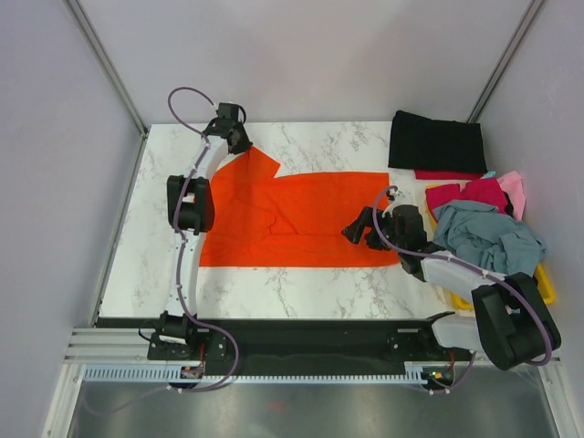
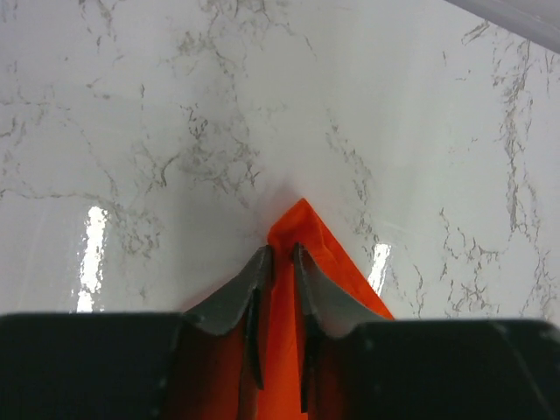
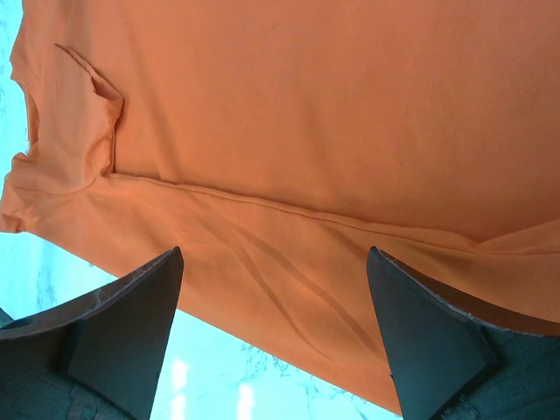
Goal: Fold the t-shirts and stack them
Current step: Fold the tshirt
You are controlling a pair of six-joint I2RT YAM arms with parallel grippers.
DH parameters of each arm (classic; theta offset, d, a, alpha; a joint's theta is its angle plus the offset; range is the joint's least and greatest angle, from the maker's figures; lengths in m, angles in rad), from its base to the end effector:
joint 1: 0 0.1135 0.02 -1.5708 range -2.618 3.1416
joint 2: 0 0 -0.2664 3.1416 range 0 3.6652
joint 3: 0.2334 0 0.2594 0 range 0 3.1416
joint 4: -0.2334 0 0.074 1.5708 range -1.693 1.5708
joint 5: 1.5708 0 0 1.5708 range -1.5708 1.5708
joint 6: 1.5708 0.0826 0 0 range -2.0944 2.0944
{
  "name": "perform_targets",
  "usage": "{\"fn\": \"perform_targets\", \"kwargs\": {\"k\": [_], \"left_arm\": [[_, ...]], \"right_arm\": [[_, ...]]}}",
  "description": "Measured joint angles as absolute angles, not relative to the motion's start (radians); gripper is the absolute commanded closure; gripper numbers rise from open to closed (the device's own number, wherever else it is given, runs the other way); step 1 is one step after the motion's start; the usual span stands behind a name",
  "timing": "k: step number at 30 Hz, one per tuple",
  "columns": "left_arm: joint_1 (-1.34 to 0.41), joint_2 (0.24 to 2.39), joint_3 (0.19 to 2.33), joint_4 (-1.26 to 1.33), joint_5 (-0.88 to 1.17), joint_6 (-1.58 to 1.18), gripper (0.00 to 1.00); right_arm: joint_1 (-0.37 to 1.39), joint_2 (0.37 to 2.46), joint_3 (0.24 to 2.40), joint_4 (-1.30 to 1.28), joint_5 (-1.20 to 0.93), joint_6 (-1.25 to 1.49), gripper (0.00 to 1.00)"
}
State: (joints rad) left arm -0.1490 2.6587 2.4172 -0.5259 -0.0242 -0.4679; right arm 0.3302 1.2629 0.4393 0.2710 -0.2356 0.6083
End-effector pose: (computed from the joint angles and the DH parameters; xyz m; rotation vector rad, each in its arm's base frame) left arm 0.6214 -0.0913 0.1264 -0.3858 2.3229 -0.2765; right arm 0.2644 0.1110 0.1420 0.1617 2.2077 0.7907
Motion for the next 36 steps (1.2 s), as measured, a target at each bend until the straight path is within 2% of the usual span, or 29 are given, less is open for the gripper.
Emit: {"fn": "perform_targets", "kwargs": {"k": [3, 5, 14, 19, 25, 30, 36], "left_arm": [[-0.149, 2.669, 2.424, -0.532, -0.006, -0.473, 0.87], [-0.148, 2.673, 2.429, -0.530, 0.007, -0.476, 0.98], [-0.149, 2.672, 2.420, -0.523, 0.067, -0.477, 0.98], [-0.154, 2.585, 2.275, -0.483, 0.091, -0.469, 0.98], [-0.150, 2.472, 2.161, -0.485, 0.110, -0.449, 0.98], [-0.132, 2.403, 2.146, -0.481, 0.144, -0.428, 0.98], [-0.112, 2.375, 2.119, -0.470, 0.159, -0.429, 0.98]], "right_arm": [[0.330, 1.277, 0.439, 0.276, -0.238, 0.608, 0.06], [0.330, 1.293, 0.440, 0.277, -0.241, 0.608, 0.07], [0.330, 1.339, 0.444, 0.277, -0.258, 0.606, 0.07], [0.330, 1.320, 0.484, 0.230, -0.239, 0.598, 0.05], [0.302, 1.398, 0.833, 0.093, -0.155, 0.542, 0.08], [0.197, 1.648, 1.142, 0.037, -0.110, 0.501, 0.13], [0.136, 1.913, 1.338, -0.126, -0.021, 0.464, 0.17]]}}
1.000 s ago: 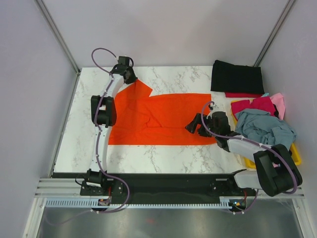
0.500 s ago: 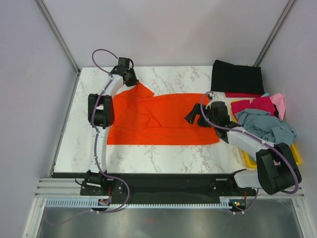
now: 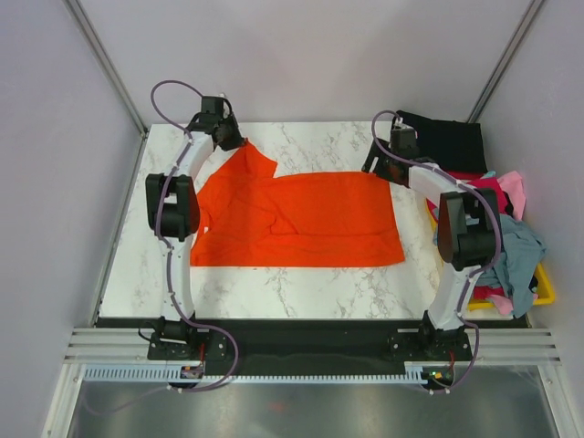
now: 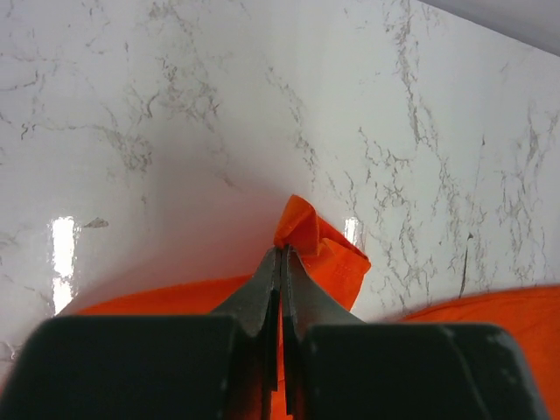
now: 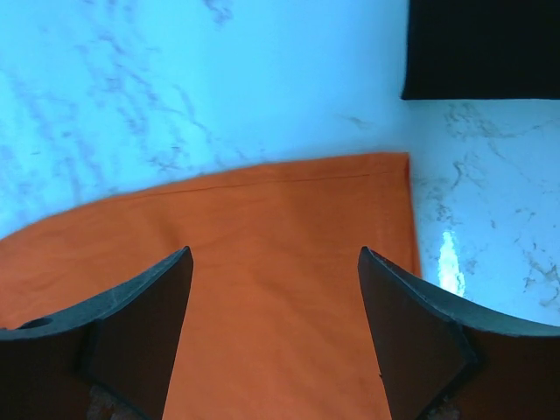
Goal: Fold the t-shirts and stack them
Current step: Fold the tshirt
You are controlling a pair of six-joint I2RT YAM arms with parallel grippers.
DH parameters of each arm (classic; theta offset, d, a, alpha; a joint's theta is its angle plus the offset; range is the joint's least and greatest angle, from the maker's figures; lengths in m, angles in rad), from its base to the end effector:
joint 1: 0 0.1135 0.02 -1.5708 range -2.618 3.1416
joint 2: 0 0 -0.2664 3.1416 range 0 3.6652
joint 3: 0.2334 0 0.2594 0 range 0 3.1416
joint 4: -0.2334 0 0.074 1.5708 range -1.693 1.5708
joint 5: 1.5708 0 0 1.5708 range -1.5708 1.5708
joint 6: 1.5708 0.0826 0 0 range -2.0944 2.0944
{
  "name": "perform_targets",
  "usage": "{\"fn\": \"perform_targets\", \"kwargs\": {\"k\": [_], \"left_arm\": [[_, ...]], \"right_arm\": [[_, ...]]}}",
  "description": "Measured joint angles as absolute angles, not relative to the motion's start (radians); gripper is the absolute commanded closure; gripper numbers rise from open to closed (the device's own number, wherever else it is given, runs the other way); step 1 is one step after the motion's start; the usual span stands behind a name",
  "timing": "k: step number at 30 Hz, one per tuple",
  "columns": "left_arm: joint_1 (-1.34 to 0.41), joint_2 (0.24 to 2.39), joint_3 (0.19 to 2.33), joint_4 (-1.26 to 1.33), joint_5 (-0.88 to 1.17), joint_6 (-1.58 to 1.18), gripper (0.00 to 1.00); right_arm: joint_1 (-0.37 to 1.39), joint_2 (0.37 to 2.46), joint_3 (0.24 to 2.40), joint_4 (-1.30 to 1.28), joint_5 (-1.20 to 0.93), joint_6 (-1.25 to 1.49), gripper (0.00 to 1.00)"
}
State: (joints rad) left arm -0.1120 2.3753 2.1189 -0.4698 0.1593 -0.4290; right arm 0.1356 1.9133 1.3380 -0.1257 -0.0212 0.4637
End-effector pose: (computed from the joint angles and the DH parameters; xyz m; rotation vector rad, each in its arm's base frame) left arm 0.5824 -0.0787 0.1890 -0.2850 2.3121 -0.4586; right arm 0.4689 0.0657 0.1765 0.3636 2.2655 0.3379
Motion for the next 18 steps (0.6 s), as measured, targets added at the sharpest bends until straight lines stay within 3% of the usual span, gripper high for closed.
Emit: {"fn": "perform_targets", "kwargs": {"k": [11, 18], "left_arm": [[-0.102, 2.351, 2.082, -0.472, 0.160, -0.429, 0.98], [-0.102, 2.349, 2.092, -0.473, 0.161, -0.429, 0.98]], "right_arm": [[0.121, 2.088, 1.499, -0.249, 0.112, 0.417, 0.24], [0.079, 2.130, 1.511, -0.248, 0.126, 0.403, 0.35]]}}
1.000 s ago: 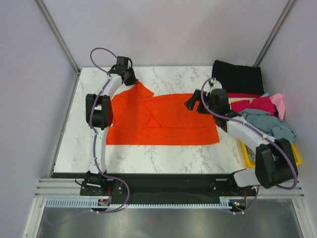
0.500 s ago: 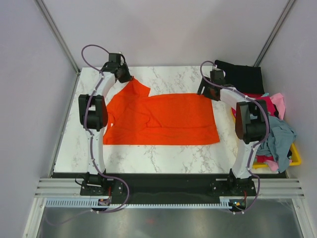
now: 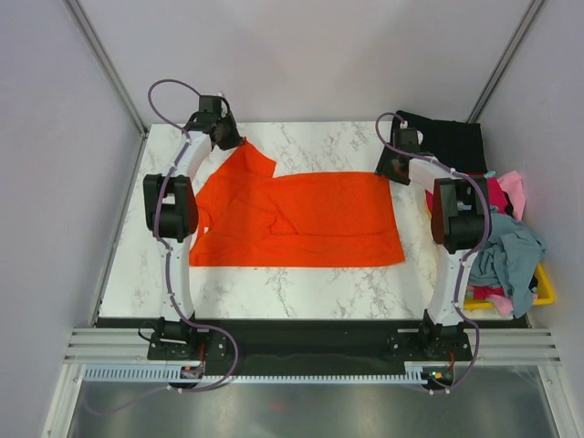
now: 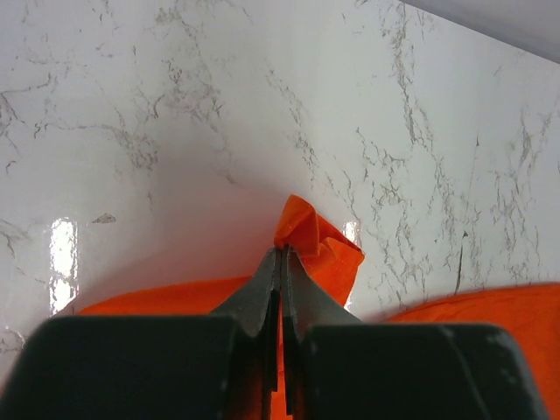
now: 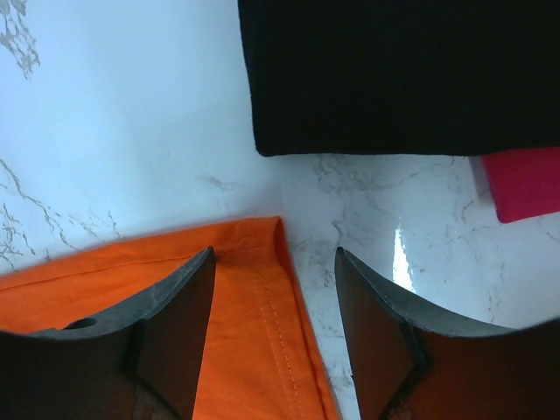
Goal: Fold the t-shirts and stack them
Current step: Fold the tshirt
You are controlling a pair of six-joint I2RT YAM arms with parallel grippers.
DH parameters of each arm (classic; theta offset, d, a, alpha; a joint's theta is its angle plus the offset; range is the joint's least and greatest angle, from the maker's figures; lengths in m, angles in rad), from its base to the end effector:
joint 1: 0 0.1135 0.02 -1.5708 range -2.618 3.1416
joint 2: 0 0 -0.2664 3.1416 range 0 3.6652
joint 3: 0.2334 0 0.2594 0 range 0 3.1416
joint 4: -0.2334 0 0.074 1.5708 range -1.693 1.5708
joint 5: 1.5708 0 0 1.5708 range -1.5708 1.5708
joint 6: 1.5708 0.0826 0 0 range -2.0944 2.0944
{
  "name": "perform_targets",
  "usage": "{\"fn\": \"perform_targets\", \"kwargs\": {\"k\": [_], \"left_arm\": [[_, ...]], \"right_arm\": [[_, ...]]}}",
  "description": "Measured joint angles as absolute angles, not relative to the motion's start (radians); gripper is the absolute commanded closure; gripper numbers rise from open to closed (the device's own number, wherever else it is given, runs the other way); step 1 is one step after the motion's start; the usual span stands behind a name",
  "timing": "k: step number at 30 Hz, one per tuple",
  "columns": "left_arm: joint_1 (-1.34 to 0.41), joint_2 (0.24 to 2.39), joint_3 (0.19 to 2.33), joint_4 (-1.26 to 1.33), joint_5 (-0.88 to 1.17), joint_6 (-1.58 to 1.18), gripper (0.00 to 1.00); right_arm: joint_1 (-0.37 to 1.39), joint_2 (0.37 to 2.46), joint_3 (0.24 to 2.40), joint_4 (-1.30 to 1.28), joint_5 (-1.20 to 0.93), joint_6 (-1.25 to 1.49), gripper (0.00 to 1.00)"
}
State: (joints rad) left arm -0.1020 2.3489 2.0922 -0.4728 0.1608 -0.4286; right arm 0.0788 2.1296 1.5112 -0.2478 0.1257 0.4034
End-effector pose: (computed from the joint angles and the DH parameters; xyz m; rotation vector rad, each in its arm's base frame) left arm 0.5779 -0.0724 0.1935 -0.2960 2.3131 -0.4546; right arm 0.5019 0.0292 0.1231 0.4478 2.3872 0.0647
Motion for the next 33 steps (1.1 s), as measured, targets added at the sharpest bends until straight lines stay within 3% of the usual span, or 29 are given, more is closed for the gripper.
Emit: {"fn": "perform_targets", "kwargs": {"k": [11, 15, 22, 33], "left_arm": [[-0.102, 2.349, 2.101, -0.470, 0.168, -0.429, 0.98], [-0.102, 2.349, 2.101, -0.470, 0.169, -0.429, 0.98], [-0.102, 2.348, 2.101, -0.470, 0.172, -0.422, 0.98], [-0.086, 2.315, 2.118, -0.486, 0.187, -0.384, 0.98]], "right_arm": [[0.065, 2.134, 1.516, -0.220, 0.059, 0.417, 0.55], [0.070, 2.144, 1.516, -0.214, 0.045, 0.421, 0.81], [0.073, 2.147, 1.518, -0.209, 0.055, 0.427, 0.99], [0.070, 2.161, 1.579, -0.218, 0.064, 0.403, 1.00]]}}
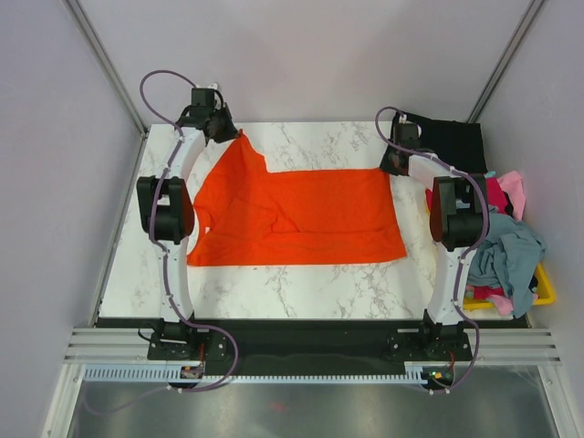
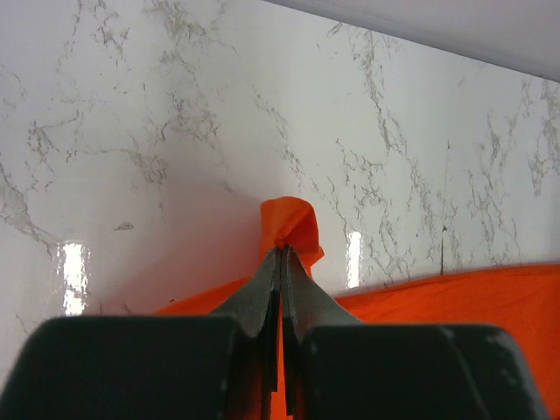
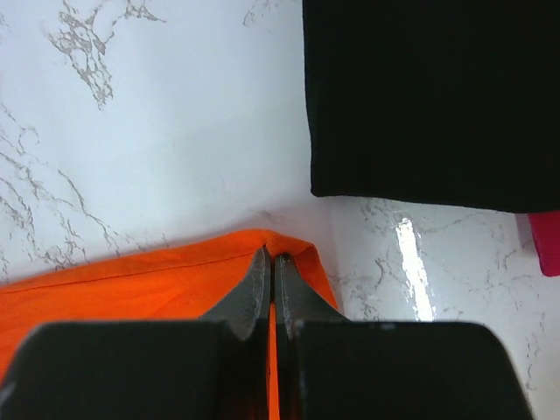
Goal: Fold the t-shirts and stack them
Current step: Fold the tshirt
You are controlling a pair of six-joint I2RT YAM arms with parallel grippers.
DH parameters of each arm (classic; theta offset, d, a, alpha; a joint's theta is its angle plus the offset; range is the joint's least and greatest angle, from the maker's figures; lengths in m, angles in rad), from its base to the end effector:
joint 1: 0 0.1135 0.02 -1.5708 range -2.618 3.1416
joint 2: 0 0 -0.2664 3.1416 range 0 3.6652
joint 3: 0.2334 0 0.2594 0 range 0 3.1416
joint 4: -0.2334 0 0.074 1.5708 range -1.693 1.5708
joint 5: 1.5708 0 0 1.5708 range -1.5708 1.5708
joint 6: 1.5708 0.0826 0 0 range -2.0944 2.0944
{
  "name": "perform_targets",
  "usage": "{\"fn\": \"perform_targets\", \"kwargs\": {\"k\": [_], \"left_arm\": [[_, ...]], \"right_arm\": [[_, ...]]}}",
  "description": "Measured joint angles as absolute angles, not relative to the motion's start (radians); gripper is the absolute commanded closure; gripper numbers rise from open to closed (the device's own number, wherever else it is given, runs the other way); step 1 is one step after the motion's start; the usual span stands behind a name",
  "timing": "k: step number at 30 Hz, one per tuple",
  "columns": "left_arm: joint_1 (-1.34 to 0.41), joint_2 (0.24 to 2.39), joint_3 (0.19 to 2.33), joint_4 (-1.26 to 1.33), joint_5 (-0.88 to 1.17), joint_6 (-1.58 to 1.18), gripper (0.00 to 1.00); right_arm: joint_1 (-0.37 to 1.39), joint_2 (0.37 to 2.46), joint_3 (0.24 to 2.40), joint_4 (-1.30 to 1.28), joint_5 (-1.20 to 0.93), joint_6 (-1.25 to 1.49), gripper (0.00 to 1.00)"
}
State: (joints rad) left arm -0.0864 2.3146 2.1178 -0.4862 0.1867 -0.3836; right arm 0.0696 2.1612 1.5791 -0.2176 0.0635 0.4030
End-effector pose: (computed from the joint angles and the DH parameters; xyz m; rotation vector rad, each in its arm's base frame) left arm 0.5765 -0.0653 0.2211 -0.2370 2.2685 -0.4598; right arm 0.5202 0.0310 0.1340 0.4240 2.3355 0.1522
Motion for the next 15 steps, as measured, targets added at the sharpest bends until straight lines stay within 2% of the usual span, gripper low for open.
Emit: {"fn": "perform_targets", "kwargs": {"k": [5, 15], "left_arm": [[-0.084, 2.232, 2.078, -0.501, 0.187, -0.369, 0.98], [-0.085, 1.897, 1.715, -0.493, 0.191, -0.345, 0.98]], "right_arm": [[0.068, 2.159, 1.578, -0.222, 0.057, 0.395, 1.00], [0.067, 2.051, 1.449, -0.218, 0.056, 0.396, 1.00]]}}
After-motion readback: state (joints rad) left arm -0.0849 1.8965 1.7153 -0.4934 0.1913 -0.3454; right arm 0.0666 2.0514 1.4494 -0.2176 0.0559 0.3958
